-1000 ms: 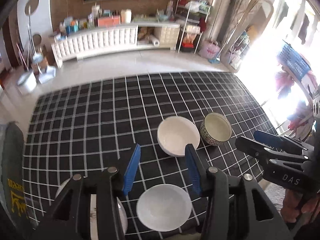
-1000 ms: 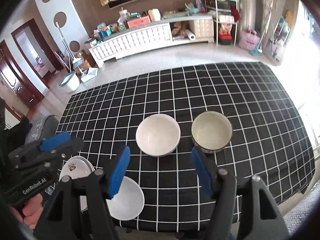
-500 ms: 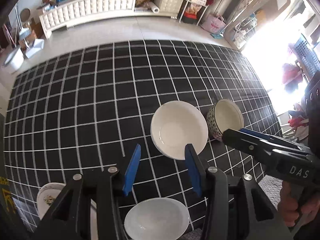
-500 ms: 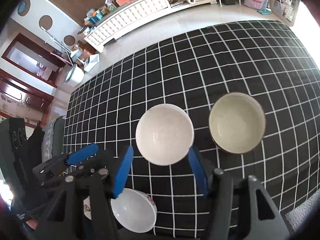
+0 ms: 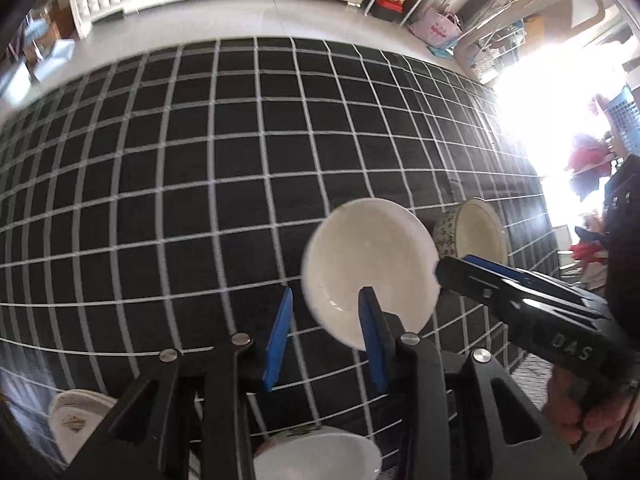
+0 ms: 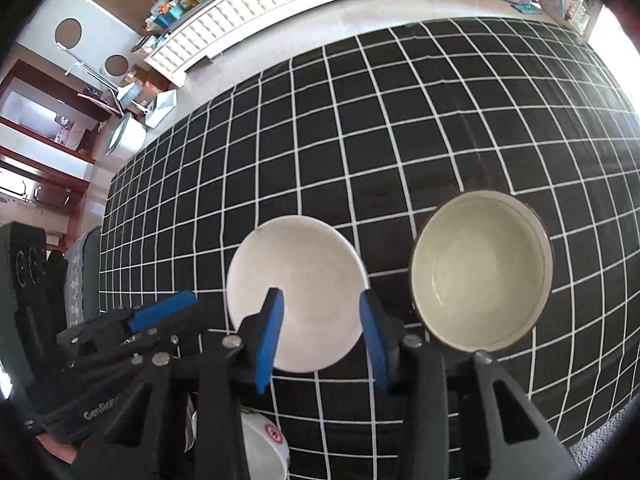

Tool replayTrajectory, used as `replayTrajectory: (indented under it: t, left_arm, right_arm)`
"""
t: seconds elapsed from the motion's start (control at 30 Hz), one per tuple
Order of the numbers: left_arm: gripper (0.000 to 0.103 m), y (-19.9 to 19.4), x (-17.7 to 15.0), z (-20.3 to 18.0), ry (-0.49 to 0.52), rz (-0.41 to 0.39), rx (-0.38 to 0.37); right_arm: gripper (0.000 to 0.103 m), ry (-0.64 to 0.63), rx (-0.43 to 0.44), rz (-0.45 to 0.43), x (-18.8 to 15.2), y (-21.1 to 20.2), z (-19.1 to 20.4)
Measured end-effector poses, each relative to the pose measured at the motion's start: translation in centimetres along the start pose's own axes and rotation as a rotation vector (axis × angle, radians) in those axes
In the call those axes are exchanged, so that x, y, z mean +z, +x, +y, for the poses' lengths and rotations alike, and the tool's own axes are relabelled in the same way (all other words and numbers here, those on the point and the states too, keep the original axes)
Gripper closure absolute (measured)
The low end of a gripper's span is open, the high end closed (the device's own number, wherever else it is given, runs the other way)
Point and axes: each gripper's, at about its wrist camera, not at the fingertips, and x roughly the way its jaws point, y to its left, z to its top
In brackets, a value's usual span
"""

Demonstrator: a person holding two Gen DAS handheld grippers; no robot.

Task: Organize plates and bowls
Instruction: 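Move the left tool to the cream bowl and grip its rim, then lift the cream bowl and lower it into the white bowl with the left tool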

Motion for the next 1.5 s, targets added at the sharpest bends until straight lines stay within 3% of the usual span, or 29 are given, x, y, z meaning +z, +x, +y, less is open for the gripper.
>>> replayTrajectory:
  t: [0.23, 0.37, 0.5, 0.87, 1.17, 1.5]
  left_arm:
    - [0.076, 1.8, -0.3, 0.5, -0.002, 0.031, 0.024]
    - [0.087, 2.7, -0.2, 0.3, 0.009, 0.045, 0.025]
    - [0.094, 2.8, -0.6, 0.5, 0.019, 0.03, 0.047]
    - [0.095, 3.1, -0.9, 0.4, 0.029, 0.029, 0.076]
    - [0.095, -1.3, -3.7, -0.7, 0.03, -0.016, 0.077]
    - [0.095, -6.5, -8.2, -0.5, 0.001, -0.072, 0.081]
  right_arm:
    - [0.066, -0.002, -0.045, 0.028, 0.2, 1.7, -1.0]
    - [0.081, 0.01, -0.058, 0.041, 0.2, 2.5, -1.7]
    - [0.089, 0.0, -0.07, 0.04, -0.1, 2.7, -2.1]
    - [0.094, 0.015, -0.068, 0.032, -1.1, 2.0, -2.1]
    - [0.094, 0.004, -0.058, 0.006, -3.3, -1.5, -0.7]
    - [0.094, -0.063, -0.062, -0.033, -6.7, -4.3, 3.7]
